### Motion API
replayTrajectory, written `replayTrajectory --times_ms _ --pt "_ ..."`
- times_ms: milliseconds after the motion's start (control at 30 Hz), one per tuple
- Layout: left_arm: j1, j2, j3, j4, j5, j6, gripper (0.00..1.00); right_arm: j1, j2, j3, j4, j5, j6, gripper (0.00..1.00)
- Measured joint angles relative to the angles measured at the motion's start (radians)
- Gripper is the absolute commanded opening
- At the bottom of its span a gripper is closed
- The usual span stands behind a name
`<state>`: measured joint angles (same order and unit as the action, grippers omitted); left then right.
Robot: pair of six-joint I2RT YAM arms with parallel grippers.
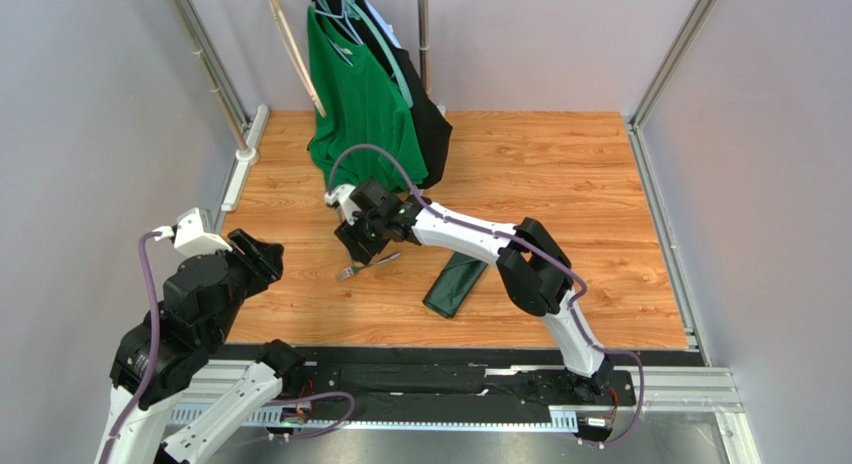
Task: Fold the napkin into a case and place the utensils inside
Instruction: Pick up the fork from the center of the board.
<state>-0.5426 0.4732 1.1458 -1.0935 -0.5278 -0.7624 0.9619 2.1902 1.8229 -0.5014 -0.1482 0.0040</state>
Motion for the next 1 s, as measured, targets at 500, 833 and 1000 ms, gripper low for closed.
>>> replayTrajectory --times_ms 500,833,1000 --pt "0.000 -0.003 0.003 -0.036 0.195 0.047 0.58 0.028 0.119 0.024 -0.056 -0.168 -0.344 0.57" --pt "0.000 -0.016 0.003 -0.058 0.198 0.051 0.57 0.066 0.172 0.092 -0.037 -0.120 -0.420 0.03" --pt "0.000 -0.020 0.017 -0.081 0.204 0.052 0.58 0.068 0.191 0.125 -0.046 -0.135 -0.430 0.00"
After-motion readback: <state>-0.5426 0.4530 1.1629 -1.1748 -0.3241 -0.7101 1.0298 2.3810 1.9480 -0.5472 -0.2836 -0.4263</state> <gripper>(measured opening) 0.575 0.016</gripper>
